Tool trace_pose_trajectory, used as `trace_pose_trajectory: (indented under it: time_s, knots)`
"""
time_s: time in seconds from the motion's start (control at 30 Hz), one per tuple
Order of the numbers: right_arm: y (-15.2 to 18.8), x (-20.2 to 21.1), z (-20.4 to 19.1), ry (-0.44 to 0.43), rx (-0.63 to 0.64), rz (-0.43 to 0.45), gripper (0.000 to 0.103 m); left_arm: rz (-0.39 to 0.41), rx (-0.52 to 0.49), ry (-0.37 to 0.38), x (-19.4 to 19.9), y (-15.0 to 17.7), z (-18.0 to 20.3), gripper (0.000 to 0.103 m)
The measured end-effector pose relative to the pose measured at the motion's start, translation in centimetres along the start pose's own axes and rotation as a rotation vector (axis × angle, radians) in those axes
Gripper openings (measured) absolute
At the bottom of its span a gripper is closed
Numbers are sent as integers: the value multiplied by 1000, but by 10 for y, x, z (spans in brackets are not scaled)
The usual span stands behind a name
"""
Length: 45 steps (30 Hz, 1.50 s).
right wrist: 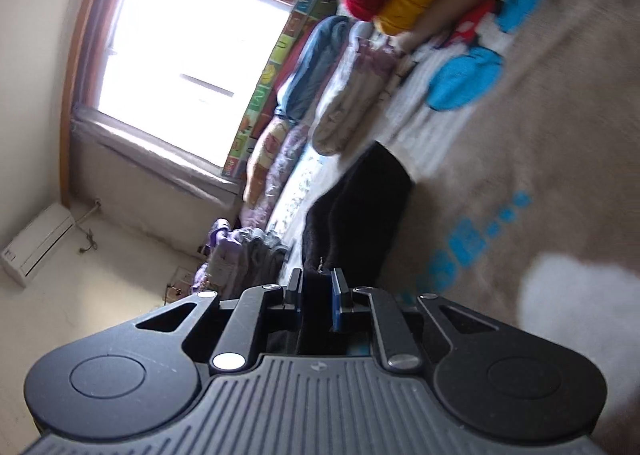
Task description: Fold clothes
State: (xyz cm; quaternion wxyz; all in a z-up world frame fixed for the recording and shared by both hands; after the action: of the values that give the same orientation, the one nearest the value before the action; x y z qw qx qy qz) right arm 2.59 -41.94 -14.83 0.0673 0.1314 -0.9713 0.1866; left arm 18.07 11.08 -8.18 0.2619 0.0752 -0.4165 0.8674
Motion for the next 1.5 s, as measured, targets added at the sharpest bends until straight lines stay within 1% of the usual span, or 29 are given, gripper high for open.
trace_pose_trajectory:
  time_s: [0.17,0.3,0.4,0.47,0.57,0.6,0.63,0.67,0.7,0.73,0.77,0.8,0.87,1.03,1.1,1.17,1.2,1.23,1.27,1.3,1.33,1.37,1.4,1.43,1.47,1.5]
  knots:
    - [17,27,20,38,-50,-7,15,-46,-15,-28,4,12,-3,1]
    - [27,41,35,77,-84,-18,15,-77,-46,-47,5,22,-4,1]
    - [31,45,46,108,-122,-23,15,-104,-69,-74,4,29,-6,1]
    - [35,45,47,129,-121,-38,15,-111,-73,-89,3,30,-9,1]
    - [40,45,49,169,-115,-55,16,-142,-61,-88,0,30,-14,1]
    - [42,44,50,182,-112,-61,16,-151,-54,-90,-1,30,-16,3]
    - [42,45,49,193,-104,-59,19,-154,-44,-97,-1,30,-18,3]
    - [42,46,45,207,-85,-50,21,-155,-36,-107,-2,29,-20,8]
    - [41,47,40,220,-52,-37,22,-153,-29,-118,-2,28,-23,16]
    - [41,49,34,228,-12,-19,25,-149,-21,-130,-2,27,-25,20]
    - [40,49,29,232,25,-6,33,-148,-13,-138,-2,26,-27,27]
    - [39,47,25,229,57,-2,43,-151,-7,-143,-4,26,-29,28]
    - [38,39,19,227,128,-6,49,-157,-1,-156,-6,26,-32,28]
    - [32,17,6,250,325,-4,49,-172,2,-173,-14,25,-39,28]
    - [30,9,6,256,371,-9,48,-178,-11,-175,-18,25,-40,28]
    - [31,4,8,248,376,-30,45,-181,-33,-170,-22,25,-40,28]
    - [32,2,10,242,374,-42,35,-179,-55,-163,-22,25,-39,12]
    - [33,0,11,246,375,-54,28,-168,-87,-159,-21,25,-36,2]
    - [35,-2,12,259,378,-66,21,-149,-122,-159,-18,25,-31,1]
    - [36,-2,13,268,376,-72,17,-120,-164,-148,-14,24,-26,2]
    - [37,0,14,273,369,-73,16,-80,-212,-129,-9,23,-18,2]
    - [37,3,15,279,362,-73,15,-77,-253,-137,-9,24,-15,2]
    - [38,4,15,285,364,-74,15,-104,-287,-167,-16,27,-16,3]
    - [39,5,15,288,366,-76,15,-150,-316,-205,-24,32,-19,4]
    - [39,6,16,289,359,-77,15,-177,-338,-234,-28,36,-20,8]
    - [39,6,16,290,352,-78,15,-165,-360,-251,-28,37,-18,16]
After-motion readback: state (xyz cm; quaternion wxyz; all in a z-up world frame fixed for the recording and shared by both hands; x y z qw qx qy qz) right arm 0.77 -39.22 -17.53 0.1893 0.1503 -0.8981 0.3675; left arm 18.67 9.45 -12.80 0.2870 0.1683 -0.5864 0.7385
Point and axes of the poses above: each gripper's, at about its wrist camera, not at the fingertips, and x roughly against the way its jaws point, z to its right, y to its underside, the point moved 2 cm from there along -x, roughly the way its jaws point, and after that the axes turned 3 degrees about z, right-handed, at the moved point
